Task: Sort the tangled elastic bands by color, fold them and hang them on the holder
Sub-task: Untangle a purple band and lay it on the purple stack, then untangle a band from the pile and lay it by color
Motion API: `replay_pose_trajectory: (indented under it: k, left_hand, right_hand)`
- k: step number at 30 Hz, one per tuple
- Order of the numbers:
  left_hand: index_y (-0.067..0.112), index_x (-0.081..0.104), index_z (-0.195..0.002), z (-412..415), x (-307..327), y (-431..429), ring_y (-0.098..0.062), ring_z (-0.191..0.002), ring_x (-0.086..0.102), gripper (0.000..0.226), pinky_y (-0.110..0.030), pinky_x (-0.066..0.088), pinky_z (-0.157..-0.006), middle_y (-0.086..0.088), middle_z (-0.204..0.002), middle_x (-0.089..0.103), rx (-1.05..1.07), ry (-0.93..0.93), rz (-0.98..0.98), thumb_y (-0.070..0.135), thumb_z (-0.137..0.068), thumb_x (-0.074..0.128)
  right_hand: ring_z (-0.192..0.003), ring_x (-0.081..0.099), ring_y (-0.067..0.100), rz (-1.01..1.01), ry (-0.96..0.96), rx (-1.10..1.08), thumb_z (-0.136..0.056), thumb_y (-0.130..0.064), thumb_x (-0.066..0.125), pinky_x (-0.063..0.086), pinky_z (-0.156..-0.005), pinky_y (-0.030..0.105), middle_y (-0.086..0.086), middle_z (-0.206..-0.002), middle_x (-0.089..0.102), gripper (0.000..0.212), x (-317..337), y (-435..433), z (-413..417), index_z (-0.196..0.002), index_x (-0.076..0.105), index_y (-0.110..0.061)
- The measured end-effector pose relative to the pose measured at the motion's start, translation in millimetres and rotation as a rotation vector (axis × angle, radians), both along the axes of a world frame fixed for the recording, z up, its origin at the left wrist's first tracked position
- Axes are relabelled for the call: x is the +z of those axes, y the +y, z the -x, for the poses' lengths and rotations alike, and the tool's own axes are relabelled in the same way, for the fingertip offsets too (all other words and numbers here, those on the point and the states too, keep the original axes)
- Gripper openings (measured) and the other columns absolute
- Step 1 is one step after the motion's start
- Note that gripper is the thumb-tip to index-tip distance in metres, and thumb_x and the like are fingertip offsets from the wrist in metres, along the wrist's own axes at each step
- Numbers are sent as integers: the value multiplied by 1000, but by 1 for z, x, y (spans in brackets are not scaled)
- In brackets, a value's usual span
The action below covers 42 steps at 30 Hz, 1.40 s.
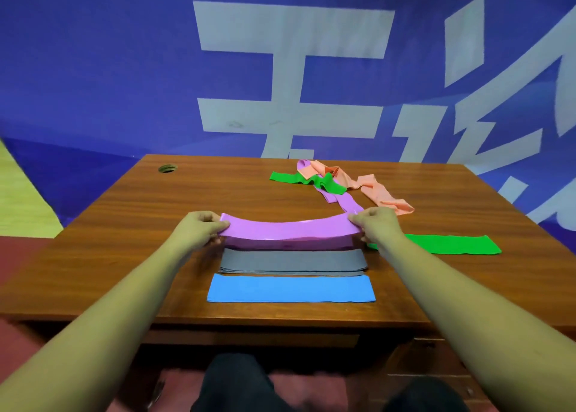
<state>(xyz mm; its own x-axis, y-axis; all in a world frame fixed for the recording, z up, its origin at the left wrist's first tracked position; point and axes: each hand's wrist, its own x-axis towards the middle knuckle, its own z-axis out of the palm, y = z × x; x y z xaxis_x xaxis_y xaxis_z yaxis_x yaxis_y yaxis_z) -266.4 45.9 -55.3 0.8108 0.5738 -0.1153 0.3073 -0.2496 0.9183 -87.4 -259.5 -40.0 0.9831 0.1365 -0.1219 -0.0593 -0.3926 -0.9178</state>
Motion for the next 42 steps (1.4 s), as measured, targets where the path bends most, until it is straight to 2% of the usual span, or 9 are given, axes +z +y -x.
replay_pose_trajectory:
  k: [3,8,12,18,26,29,33,36,42]
  left_hand:
    - [12,54,-69,-8,-11,-2,-16,-53,51,26,-24,39,-53,-5,-61,54,30,36,-100,19,-92,65]
    - [13,53,-63,-19,-22,8,-22,-61,54,31,-30,39,-61,-5,-61,60,69,128,-209,25,-88,67]
    - [16,62,-75,-24,-27,13,-22,-72,57,19,-30,38,-62,-2,-70,64,42,197,-305,27,-84,74]
    - [16,58,-90,-27,-35,8,-13,-70,57,20,-29,37,-60,5,-68,62,45,176,-386,23,-81,75]
    - [29,57,-100,-24,-47,7,-18,-79,60,21,-36,46,-66,4,-78,61,-12,153,-511,31,-84,70]
    - [37,54,-110,-23,-48,6,-19,-90,57,32,-38,52,-78,2,-97,49,-59,132,-601,28,-82,67]
    - [29,68,-90,-37,-38,6,-22,-98,45,11,-39,47,-89,0,-92,43,-106,102,-743,21,-82,65]
    - [20,70,-88,-62,-23,1,-29,-100,47,7,-34,39,-92,-5,-93,47,-95,50,-751,18,-82,66]
    - [24,63,-81,-142,1,-41,-22,-91,55,5,-30,42,-87,-2,-91,53,-238,-13,-702,19,-84,62]
  right_hand:
    - [-59,44,21,156,-88,10,-81,-17,77,39,-63,35,5,-58,49,32,-15,3,-3,-57,58,-9]
    - [-71,57,27,312,-198,41,-82,-22,74,37,-64,31,12,-69,64,28,-24,10,-11,-68,67,1]
    - [-77,58,23,394,-223,51,-84,-21,73,35,-68,27,6,-75,66,21,-30,16,-16,-70,66,-8]
    - [-84,58,22,517,-252,46,-86,-26,72,44,-69,33,3,-87,65,16,-48,20,-18,-81,61,-15]
    - [-85,56,14,484,-402,54,-87,-25,72,43,-68,28,0,-101,56,22,-61,12,-13,-104,59,-20]
    - [-86,57,17,503,-403,120,-87,-24,71,44,-71,30,2,-100,55,11,-60,10,-18,-93,63,-20]
    - [-84,57,17,495,-431,168,-89,-29,68,39,-74,28,6,-97,61,14,-50,9,-33,-82,72,-18]
    - [-85,61,22,451,-505,168,-87,-26,62,37,-72,27,11,-92,67,15,-35,9,-47,-80,73,-19]
    - [-85,64,25,460,-471,185,-83,-16,60,51,-76,33,12,-98,71,17,-11,23,-84,-93,72,-11]
